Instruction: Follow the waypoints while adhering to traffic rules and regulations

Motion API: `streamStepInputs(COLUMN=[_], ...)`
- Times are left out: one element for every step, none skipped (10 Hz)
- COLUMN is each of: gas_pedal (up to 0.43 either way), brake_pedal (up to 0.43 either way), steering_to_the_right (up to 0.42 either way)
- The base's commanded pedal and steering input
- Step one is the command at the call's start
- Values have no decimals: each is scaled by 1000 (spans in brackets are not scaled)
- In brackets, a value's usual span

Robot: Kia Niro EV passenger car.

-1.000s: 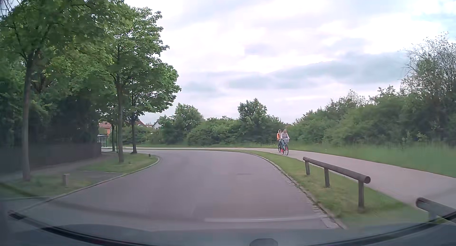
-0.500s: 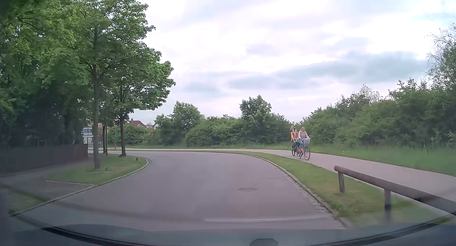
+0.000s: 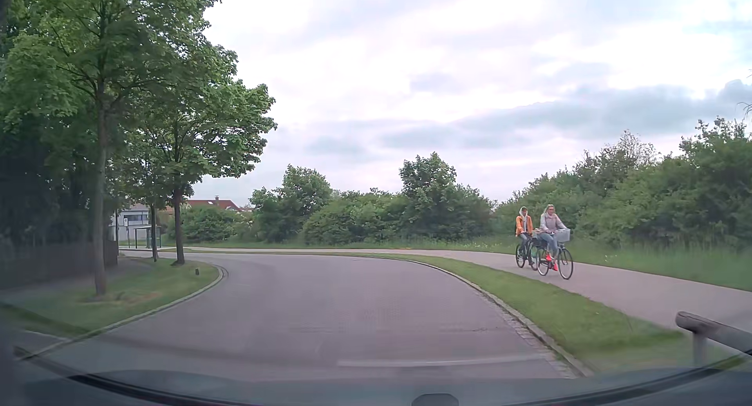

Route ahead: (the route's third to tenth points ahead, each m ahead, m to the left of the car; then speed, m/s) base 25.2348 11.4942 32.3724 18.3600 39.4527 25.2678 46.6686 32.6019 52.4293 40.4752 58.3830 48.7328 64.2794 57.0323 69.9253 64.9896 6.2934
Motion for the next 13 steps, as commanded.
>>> streamStepInputs(gas_pedal=[67,79,79,79,79,79,79,79,79,79,79,79,79], brake_pedal=[0,0,0,0,0,0,0,0,0,0,0,0,0], steering_to_the_right=[-16,-16,-17,-17,-18,-20,-20,-22,-25,-28,-34,-39,-44])
